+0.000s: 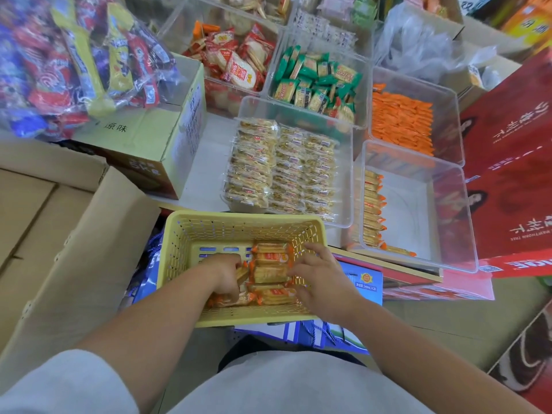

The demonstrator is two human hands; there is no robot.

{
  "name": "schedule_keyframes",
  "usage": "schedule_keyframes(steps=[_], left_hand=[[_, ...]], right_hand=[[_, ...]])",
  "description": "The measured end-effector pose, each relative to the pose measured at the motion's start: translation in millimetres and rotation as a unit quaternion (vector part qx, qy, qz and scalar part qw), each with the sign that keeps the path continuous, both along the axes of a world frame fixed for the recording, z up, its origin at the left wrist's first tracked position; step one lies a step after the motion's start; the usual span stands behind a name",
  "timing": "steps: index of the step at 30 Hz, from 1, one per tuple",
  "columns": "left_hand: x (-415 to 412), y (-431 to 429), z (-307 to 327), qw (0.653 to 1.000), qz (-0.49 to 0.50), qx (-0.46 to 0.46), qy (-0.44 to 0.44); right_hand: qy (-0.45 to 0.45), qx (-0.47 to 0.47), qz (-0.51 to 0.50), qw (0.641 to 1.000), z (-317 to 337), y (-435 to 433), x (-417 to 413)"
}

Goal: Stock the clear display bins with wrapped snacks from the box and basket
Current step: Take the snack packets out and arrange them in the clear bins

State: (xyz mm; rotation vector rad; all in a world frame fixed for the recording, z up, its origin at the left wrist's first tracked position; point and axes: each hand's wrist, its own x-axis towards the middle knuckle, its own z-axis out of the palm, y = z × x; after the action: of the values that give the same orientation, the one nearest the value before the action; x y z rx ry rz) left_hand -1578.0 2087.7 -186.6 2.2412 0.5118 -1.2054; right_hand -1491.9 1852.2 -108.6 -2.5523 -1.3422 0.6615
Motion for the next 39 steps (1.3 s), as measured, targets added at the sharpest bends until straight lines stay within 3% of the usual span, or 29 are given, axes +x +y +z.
schedule_keyframes(steps=[8, 21, 25, 31, 34, 37, 39], left_hand=[[14.5, 6.1, 13.6, 0.998, 0.017, -0.017, 0.055], [6.5, 16.2, 22.6, 0.98, 0.138, -0.115, 0.085], [7.7, 10.5, 27.3, 0.986, 0.124, -0.105, 0.05], [6.7, 4.7, 49.3, 0.974, 0.195, -0.101, -0.051], [-5.3, 5.3, 73.2, 0.939, 0.291, -0.152, -0.104], [-21.8, -4.3, 100.4, 0.838, 0.446, -0.262, -0.174], [-27.4, -19.8, 116.4, 0.768, 0.515, -0.313, -0.217]], right_hand=[[-0.011, -0.034, 0.005, 0.999, 0.9, 0.2, -0.6], [-0.007, -0.034, -0.002, 0.999, -3.7, 2.7, 1.6], [-0.005, -0.021, -0.011, 1.0, -6.1, 0.9, 1.2], [0.006, -0.006, -0.007, 1.0, -6.9, -1.2, 1.2], [0.02, 0.003, -0.01, 1.0, -1.0, 1.6, 3.8], [0.069, 0.019, -0.059, 0.996, 13.3, 11.2, 0.6], [0.128, 0.079, -0.123, 0.981, 26.3, 16.6, -3.9]])
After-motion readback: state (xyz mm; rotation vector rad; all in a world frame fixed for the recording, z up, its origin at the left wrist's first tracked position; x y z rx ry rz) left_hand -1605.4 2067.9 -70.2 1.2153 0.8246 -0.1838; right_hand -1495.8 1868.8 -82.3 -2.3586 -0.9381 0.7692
